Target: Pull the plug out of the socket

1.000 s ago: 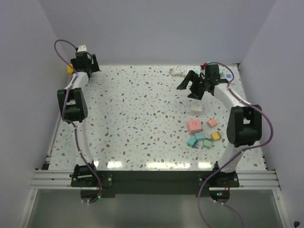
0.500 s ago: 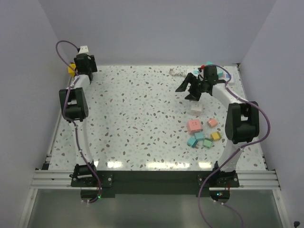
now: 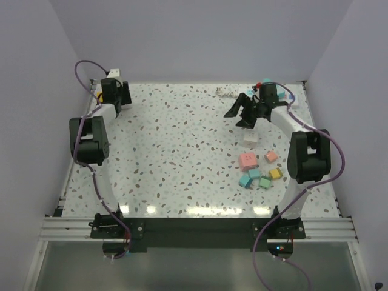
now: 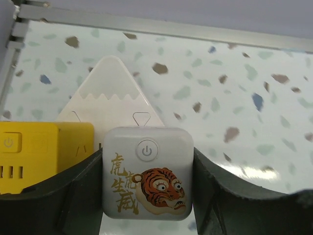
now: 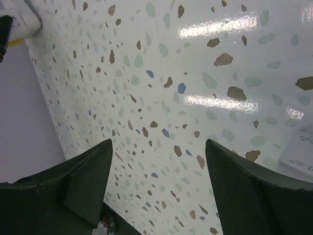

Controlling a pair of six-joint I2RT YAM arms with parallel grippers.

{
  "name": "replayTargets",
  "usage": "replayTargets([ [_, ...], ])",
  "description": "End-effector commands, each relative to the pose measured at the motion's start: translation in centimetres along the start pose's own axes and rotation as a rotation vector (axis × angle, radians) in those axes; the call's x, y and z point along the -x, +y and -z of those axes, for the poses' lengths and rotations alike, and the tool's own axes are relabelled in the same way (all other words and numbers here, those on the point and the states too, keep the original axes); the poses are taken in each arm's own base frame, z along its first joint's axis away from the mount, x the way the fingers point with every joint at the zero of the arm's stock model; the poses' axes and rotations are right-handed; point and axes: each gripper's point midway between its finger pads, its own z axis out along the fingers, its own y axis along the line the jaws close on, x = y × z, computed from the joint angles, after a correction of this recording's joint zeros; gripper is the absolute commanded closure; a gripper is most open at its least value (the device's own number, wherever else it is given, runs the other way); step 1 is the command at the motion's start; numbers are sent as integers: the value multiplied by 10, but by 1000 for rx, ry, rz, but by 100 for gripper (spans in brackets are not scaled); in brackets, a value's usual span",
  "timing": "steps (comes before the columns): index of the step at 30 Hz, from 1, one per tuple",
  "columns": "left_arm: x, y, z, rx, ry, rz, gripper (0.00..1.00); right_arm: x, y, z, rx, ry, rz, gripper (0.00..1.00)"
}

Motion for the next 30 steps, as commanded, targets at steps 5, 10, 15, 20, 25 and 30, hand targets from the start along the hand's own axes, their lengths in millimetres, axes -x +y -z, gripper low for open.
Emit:
replayTargets([
  [5, -5, -160, 134, -464, -10, -70, 87, 3, 22, 25, 12, -59, 102, 19],
  [10, -84, -211, 210, -595, 140, -35, 87, -9, 26, 30, -3, -43, 140, 18],
  [15, -143, -251, 281, -713, 223, -76, 79, -25, 22, 32, -35, -11, 185, 16],
  [20, -170, -277, 330, -809, 276, -105, 64, -36, 26, 43, -47, 7, 231, 14],
  [25, -172, -286, 352, -879, 264, -68, 39, -44, 33, 51, -51, 18, 258, 13],
  [30, -163, -285, 356, -886, 225, -65, 3, -51, 43, 58, -49, 34, 309, 11],
])
